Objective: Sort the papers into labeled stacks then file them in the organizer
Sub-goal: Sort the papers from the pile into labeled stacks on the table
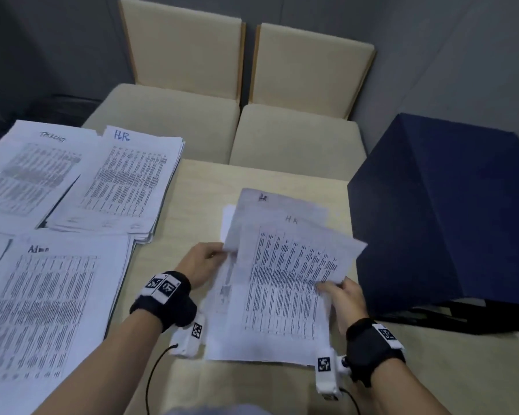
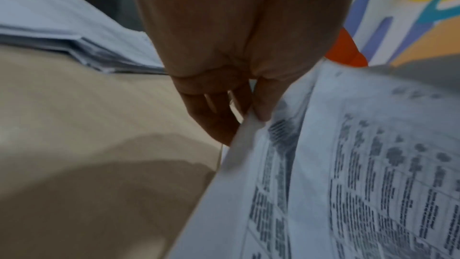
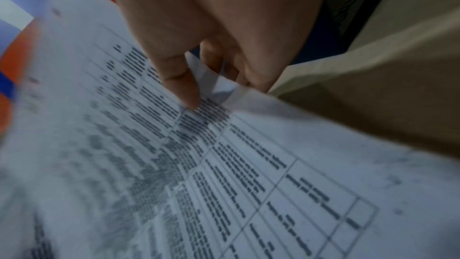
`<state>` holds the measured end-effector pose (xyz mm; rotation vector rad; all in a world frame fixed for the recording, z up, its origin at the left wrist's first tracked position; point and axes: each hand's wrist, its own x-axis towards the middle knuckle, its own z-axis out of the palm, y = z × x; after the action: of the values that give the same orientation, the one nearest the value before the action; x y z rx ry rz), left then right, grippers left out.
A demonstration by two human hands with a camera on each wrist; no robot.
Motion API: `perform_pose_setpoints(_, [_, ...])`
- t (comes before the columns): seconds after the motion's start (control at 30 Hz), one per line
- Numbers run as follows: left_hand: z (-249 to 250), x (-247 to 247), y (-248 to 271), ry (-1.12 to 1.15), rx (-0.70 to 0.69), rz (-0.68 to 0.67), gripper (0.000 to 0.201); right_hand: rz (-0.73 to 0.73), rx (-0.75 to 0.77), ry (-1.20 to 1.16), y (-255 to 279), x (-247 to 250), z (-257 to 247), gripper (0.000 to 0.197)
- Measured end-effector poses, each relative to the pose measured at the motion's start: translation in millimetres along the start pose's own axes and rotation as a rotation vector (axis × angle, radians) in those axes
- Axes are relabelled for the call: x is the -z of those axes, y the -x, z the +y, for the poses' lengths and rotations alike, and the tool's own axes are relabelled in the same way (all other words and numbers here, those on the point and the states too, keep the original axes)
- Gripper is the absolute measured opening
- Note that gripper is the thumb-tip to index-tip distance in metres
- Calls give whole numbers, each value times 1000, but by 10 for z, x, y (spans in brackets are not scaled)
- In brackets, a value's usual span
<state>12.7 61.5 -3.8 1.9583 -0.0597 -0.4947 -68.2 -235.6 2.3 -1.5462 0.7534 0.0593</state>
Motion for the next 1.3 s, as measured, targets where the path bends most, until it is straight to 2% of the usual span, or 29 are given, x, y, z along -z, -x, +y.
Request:
perform_pose_setpoints(0.07, [15,-75,38,78,36,-73,42,-61,-6,-77,51,-39,-14,13])
perform_pose_setpoints(0.1, [25,-113,35,35,48,-55,38,-73,-16,-107,77,-57,-32,13])
perform_pose_setpoints(0.2, [-25,-197,-39,-338,193,235,29,-12,-103,-260,-36,-15,2,17])
perform_pose_setpoints(0.23, [-29,-224,-45,-415,267,282,33,1,-131,-292,-66,10,15,20])
perform_pose_setpoints(0.3, [-7,-291,-66,-479,396,240,42,13,-93,-247,-107,47,25,10])
perform_pose_setpoints(0.33, [-4,-321,-82,-481,422,224,41,0,-42,-164,-114,59,25,15])
perform_pose_setpoints(0.4, [-9,-337,-117,-467,415,251,32,-30,-36,-54,-77,53,33,24])
perform_pose_setpoints(0.47, [-13,-287,-141,-512,380,277,36,-51,-63,-23,-71,48,52,19])
perform_pose_setpoints(0.57, [118,-158,-116,-784,321,226,39,-55,-115,-54,-89,30,62,18])
perform_pose_setpoints(0.63, [189,-85,-81,-881,216,192,45,-68,-124,-79,-85,15,39,15])
perform_pose_setpoints(0.7, [172,-34,-64,-776,57,161,37,-60,-112,-105,-84,-16,-4,13])
perform_pose_setpoints(0.77, [100,-5,-50,-473,-59,90,26,-57,-104,-151,-93,-49,-54,19])
perform_pose_setpoints(0.8, [82,-3,-26,-290,-88,45,26,-44,-105,-177,-125,-48,-34,22])
perform_pose_setpoints(0.87, [69,-26,19,-62,-79,-41,41,-56,-97,-207,-158,-39,12,22])
perform_pose_setpoints(0.93, [26,-85,3,-101,-9,-31,47,-78,-106,-256,-148,-50,28,10])
perform_pose_setpoints(1.0, [-17,-147,-44,-388,97,131,29,-71,-78,-217,-111,-48,9,26])
perform_pose_setpoints(1.03, [-30,-167,-57,-522,165,220,21,-73,-78,-214,-80,-54,-20,21])
perform_pose_setpoints(1.07, [-21,-198,-61,-599,240,263,24,-61,-89,-195,-80,-32,-15,12])
perform_pose_setpoints(1.13, [27,-274,-60,-634,374,239,36,-59,-157,-137,-82,28,13,28])
perform_pose_setpoints(1.2, [41,-336,-69,-613,406,239,35,-40,-168,-128,-100,69,20,20])
perform_pose_setpoints(1.23, [20,-344,-88,-604,396,249,32,-39,-122,-164,-72,71,-28,15])
perform_pose_setpoints(1.3, [9,-307,-132,-640,361,264,29,-83,-65,-99,-102,107,-98,32])
